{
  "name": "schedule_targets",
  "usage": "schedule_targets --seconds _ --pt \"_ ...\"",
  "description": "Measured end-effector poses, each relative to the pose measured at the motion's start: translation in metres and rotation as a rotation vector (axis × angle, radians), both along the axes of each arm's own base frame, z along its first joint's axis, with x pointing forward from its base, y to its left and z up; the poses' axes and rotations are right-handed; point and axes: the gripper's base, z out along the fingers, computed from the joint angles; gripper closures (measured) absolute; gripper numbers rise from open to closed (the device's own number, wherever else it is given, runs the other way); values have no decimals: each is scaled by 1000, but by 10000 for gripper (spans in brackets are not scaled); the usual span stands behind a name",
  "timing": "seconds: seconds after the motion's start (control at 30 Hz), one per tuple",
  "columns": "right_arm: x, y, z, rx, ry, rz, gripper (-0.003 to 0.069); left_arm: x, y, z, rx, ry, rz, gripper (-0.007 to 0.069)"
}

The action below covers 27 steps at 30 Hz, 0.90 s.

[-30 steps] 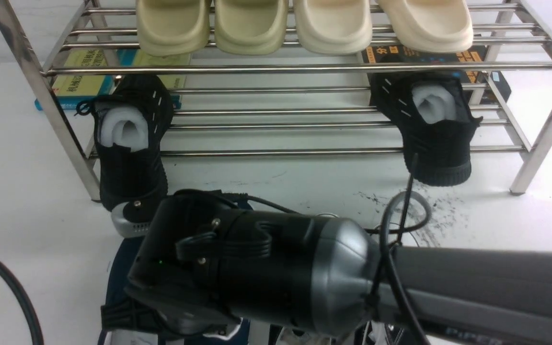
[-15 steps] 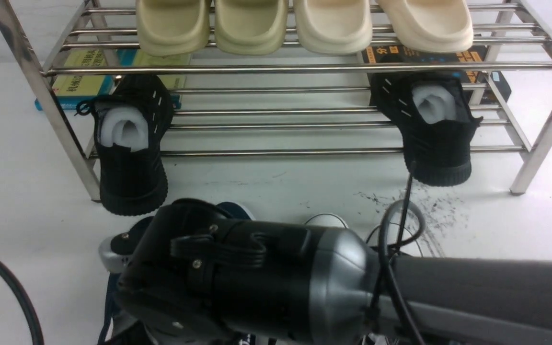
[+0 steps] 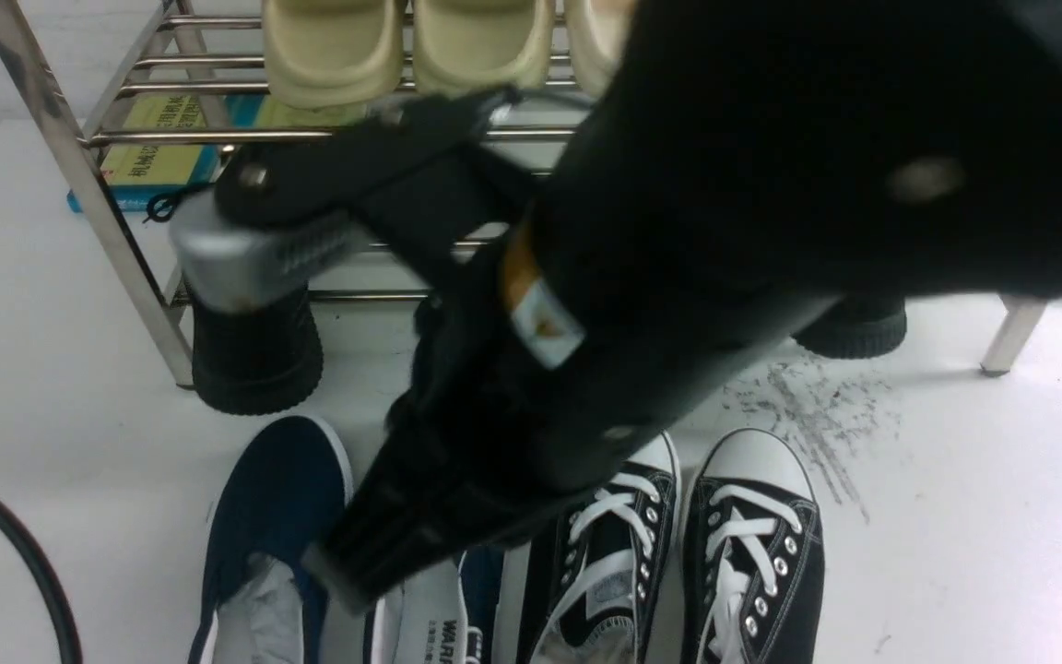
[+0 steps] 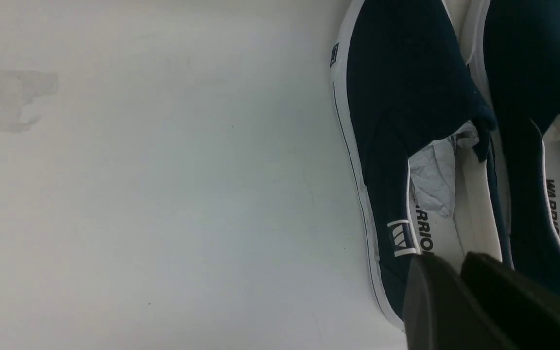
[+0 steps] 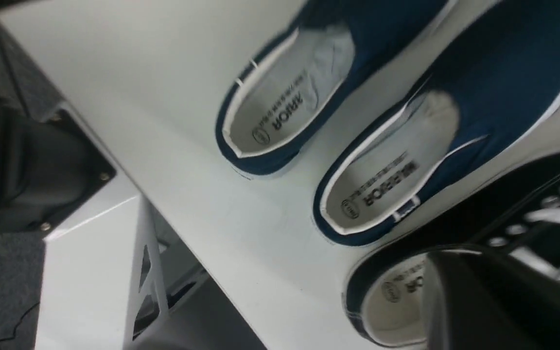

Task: Take the shoes off the shelf with your hand on the white table.

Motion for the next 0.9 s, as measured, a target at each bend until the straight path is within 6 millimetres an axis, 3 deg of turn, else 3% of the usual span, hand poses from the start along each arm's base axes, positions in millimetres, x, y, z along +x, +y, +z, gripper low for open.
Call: schedule_targets --seconds 0.07,0.23,0.33,0.4,0.5,0.53,0.57,0.6,0.67,0.77,0.9 --pt "-12 -27 30 69 -60 34 662 0 0 0 -14 3 15 518" --pt "-45 -101 80 226 -177 76 673 0 0 0 -36 8 40 518" --pt "-70 -161 87 287 -241 73 673 0 0 0 -37 8 40 515" --pt "-79 -181 84 301 -255 72 673 0 0 0 -37 8 40 512" --pt "-102 -233 54 351 -283 69 673 0 0 0 -36 8 41 507" --pt "-112 -256 32 476 -345 61 673 0 0 0 -36 8 41 504" --pt "-117 -267 24 541 -376 58 673 0 0 0 -36 8 41 502" --pt "-117 -266 17 556 -383 58 673 0 0 0 -36 8 41 502" --pt "-125 -284 -16 734 -472 52 672 0 0 0 -36 7 41 499" --pt "-129 -290 -59 851 -531 50 672 1 1 0 -30 0 43 498" --pt "-128 -289 -90 877 -543 51 670 1 2 1 -19 -14 48 498"
